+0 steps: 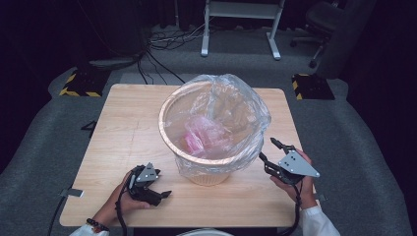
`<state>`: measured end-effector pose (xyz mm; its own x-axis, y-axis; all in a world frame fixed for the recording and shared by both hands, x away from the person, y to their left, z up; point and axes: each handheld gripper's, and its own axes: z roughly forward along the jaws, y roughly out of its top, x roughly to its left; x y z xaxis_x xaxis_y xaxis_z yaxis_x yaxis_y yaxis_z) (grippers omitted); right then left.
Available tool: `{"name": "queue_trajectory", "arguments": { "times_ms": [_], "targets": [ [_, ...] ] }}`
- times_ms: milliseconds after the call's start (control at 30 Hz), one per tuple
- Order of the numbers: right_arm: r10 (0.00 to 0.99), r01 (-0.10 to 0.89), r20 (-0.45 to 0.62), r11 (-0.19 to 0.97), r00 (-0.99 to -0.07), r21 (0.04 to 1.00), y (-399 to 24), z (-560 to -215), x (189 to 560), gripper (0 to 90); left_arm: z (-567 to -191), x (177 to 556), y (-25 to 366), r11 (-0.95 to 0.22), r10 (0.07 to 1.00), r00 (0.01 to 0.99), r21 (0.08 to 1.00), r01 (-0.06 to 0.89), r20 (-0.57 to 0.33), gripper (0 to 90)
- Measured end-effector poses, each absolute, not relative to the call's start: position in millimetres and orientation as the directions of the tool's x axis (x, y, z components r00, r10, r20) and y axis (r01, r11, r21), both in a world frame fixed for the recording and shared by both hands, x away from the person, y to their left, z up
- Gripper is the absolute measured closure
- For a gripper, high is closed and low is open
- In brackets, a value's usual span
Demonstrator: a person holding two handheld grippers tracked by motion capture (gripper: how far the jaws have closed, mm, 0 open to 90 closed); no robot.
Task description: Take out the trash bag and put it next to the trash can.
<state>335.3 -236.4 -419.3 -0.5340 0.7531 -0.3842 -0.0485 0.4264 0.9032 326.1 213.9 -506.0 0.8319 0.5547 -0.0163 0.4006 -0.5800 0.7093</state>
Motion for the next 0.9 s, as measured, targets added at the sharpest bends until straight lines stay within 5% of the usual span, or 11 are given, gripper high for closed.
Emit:
{"name": "queue_trajectory", "arguments": {
  "times_ms": [733,900],
  "targets": [
    [0.709,-0.299,-0.489,0.388,-0.507,0.872,-221.6,-361.0,305.4,50.3,-504.0,323.0,211.5,-0.563,0.581,0.814,0.720,0.406,-0.005,16.3],
    [0.701,-0.323,-0.499,0.381,-0.510,0.866,-219.5,-354.9,302.1,54.4,-486.9,318.7,206.5,-0.570,0.613,0.779,0.757,0.320,0.133,18.9]
  ]
}}
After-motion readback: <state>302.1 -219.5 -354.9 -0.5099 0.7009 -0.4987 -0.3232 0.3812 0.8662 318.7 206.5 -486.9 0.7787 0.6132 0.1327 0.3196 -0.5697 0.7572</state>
